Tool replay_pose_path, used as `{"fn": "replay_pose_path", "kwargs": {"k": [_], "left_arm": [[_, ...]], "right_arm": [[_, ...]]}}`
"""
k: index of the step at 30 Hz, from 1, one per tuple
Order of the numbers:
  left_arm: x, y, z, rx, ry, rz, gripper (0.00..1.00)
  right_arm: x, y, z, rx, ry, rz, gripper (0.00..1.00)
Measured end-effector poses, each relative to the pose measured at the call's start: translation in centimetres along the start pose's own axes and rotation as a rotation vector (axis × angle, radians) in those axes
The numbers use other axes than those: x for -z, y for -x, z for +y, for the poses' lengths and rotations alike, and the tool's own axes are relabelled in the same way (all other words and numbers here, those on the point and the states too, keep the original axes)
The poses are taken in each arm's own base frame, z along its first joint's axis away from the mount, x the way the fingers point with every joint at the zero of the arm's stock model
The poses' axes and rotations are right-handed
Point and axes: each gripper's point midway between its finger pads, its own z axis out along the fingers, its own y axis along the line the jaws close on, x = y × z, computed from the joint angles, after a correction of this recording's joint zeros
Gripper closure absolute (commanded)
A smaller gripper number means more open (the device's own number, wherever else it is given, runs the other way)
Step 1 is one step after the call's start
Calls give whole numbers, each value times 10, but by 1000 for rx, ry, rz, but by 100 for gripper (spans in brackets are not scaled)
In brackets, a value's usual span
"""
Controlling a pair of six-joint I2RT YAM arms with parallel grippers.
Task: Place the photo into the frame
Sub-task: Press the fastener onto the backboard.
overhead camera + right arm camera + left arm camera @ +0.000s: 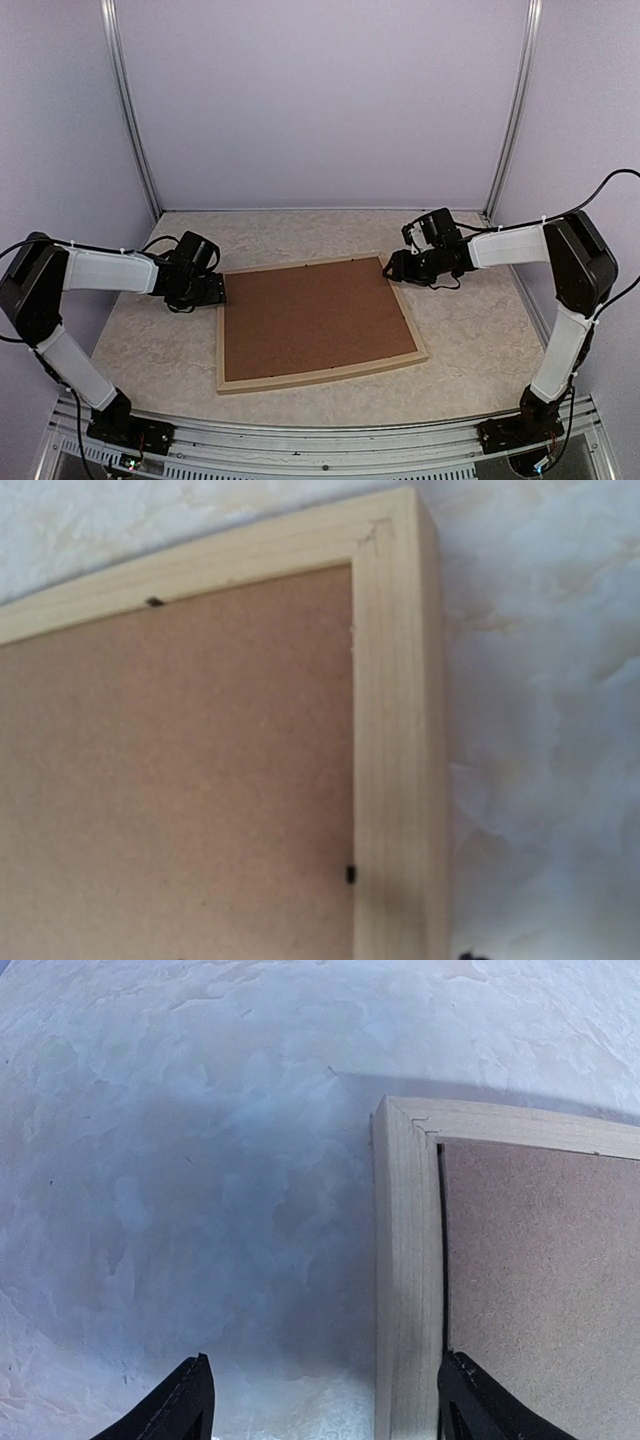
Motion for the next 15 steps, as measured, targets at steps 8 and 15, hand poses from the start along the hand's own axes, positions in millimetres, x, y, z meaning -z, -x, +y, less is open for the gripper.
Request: {"fn": "replay_pose_path", "kwargs": {"k": [8,15], "left_arm": [[-3,-2,-4,6,-32,14,25],[-9,-1,-4,13,-34,14,26]], "right_arm": [[-1,-1,0,4,2,4,42],[-1,-1,0,6,2,5,42]]}}
